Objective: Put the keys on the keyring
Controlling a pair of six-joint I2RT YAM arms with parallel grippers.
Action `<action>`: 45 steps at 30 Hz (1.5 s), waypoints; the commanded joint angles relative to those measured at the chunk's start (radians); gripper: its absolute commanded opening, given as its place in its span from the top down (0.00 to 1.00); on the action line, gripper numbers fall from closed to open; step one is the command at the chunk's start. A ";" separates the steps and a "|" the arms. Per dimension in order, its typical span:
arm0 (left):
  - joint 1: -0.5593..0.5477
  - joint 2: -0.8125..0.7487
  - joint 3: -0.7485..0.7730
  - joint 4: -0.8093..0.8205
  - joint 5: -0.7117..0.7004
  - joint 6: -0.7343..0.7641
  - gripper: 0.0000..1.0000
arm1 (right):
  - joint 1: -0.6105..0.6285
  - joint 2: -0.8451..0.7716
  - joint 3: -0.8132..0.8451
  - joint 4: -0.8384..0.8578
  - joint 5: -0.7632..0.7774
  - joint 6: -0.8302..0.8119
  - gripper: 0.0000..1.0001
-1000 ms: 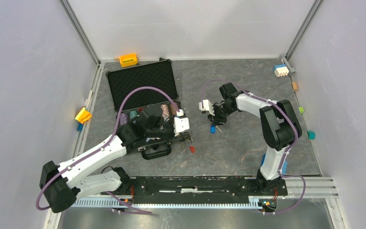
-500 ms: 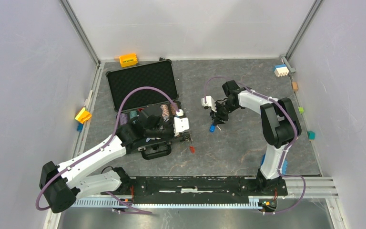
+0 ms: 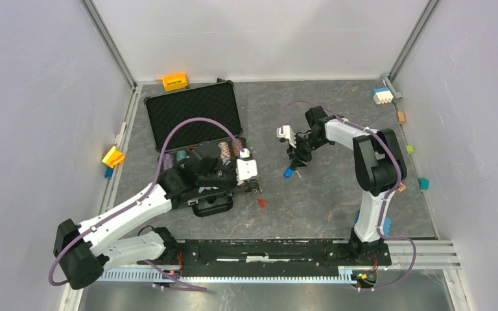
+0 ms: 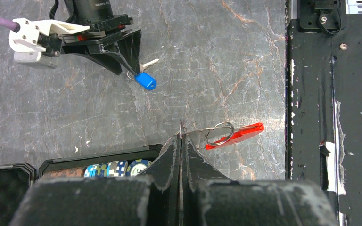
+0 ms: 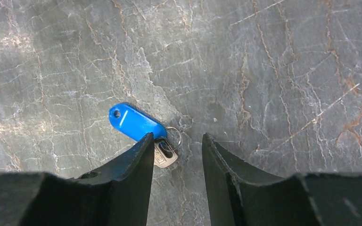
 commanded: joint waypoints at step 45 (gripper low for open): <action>0.007 -0.024 0.006 0.026 0.030 0.007 0.98 | -0.014 -0.006 -0.041 -0.045 -0.105 0.049 0.77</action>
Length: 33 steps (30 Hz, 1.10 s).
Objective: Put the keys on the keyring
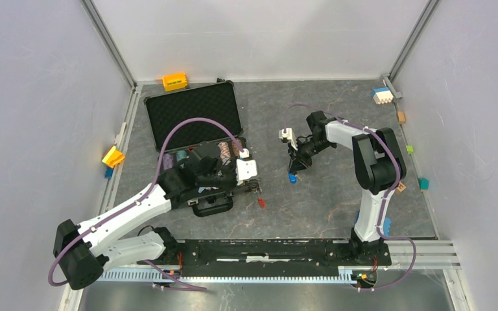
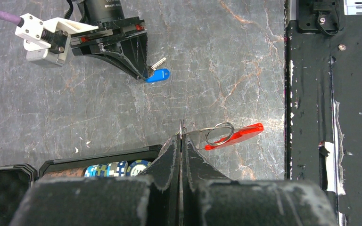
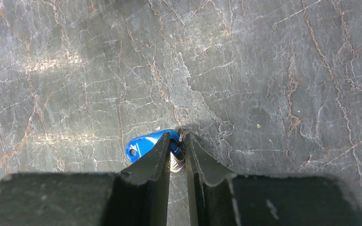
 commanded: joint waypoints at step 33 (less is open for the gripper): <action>0.007 -0.014 0.002 0.036 0.010 0.016 0.98 | 0.009 -0.203 -0.118 0.106 -0.020 -0.013 1.00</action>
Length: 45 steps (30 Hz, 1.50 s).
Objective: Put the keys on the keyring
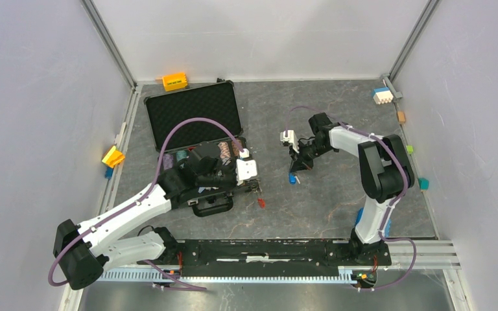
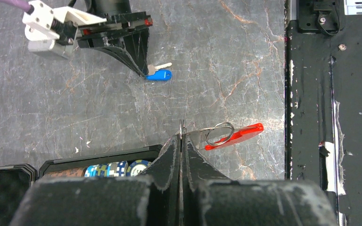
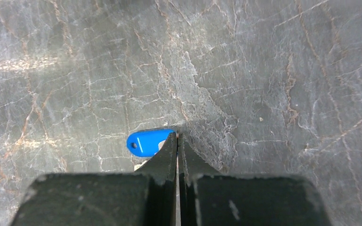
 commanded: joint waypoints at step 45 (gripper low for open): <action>-0.146 0.245 0.265 0.019 -0.406 -0.219 0.98 | 0.169 -0.774 -0.368 0.553 -0.193 0.623 1.00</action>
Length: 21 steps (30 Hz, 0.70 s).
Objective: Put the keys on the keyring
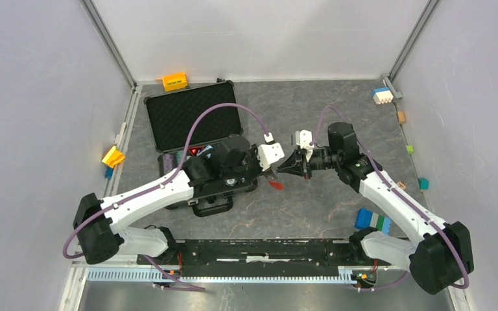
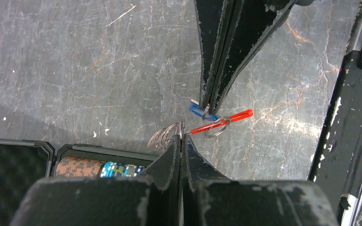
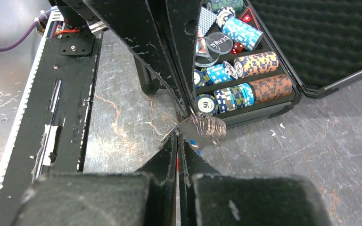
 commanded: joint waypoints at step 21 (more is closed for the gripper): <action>-0.046 0.049 0.077 0.037 -0.117 -0.094 0.98 | 0.015 0.034 -0.028 0.142 0.051 0.116 1.00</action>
